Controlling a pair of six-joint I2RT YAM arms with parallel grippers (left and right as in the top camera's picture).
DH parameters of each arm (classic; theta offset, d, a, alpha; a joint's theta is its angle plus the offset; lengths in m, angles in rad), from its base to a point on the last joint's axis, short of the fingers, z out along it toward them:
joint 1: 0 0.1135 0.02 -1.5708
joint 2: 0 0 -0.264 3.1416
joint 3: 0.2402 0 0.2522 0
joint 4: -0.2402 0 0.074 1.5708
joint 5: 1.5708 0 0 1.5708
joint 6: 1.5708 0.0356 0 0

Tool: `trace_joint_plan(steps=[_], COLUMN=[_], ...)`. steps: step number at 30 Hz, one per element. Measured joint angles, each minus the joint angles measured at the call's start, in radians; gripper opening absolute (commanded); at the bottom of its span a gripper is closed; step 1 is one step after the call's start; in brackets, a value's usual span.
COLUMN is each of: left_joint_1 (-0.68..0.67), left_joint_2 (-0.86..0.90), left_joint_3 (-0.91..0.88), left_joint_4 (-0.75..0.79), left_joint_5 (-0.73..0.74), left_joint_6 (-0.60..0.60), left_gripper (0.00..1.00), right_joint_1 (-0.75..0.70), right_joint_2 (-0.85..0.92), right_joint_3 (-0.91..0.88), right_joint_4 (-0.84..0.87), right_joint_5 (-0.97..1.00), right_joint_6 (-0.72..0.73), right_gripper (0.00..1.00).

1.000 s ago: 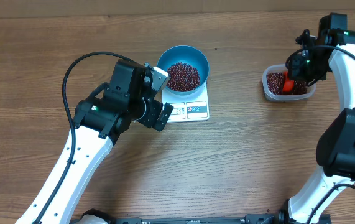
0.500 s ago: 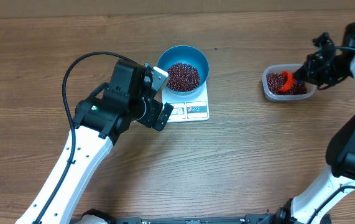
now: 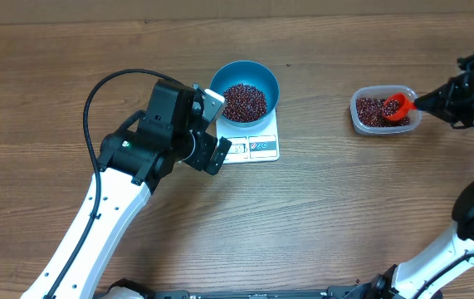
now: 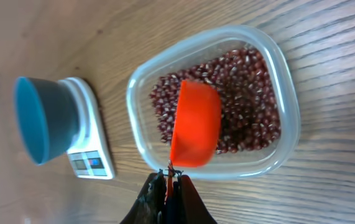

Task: Scoop item into bowl and weigh 150g on scale
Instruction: 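Carry the filled scoop left over the blue bowl with right gripper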

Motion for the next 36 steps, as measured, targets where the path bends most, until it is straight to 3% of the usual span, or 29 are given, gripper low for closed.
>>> trace_joint_plan(steps=[13, 23, 27, 36], left_joint_1=[0.0, 0.0, 0.0, 0.0], left_joint_2=[0.0, 0.0, 0.0, 0.0], left_joint_3=[0.0, 0.0, 0.0, 0.0], left_joint_4=[0.0, 0.0, 0.0, 0.0], left_joint_5=[0.0, 0.0, 0.0, 0.0], left_joint_6=[0.0, 0.0, 0.0, 0.0], left_gripper=[1.0, 1.0, 1.0, 1.0], right_joint_1=[-0.009, 0.198, 0.32, 0.59], right_joint_2=[0.0, 0.0, 0.0, 0.002], right_joint_3=[0.0, 0.0, 0.0, -0.004], right_joint_4=[-0.106, -0.117, -0.048, 0.207], right_joint_5=[-0.298, -0.389, -0.396, -0.33], right_joint_6=[-0.135, -0.165, -0.113, 0.149], right_gripper=[0.04, 0.04, 0.04, 0.04])
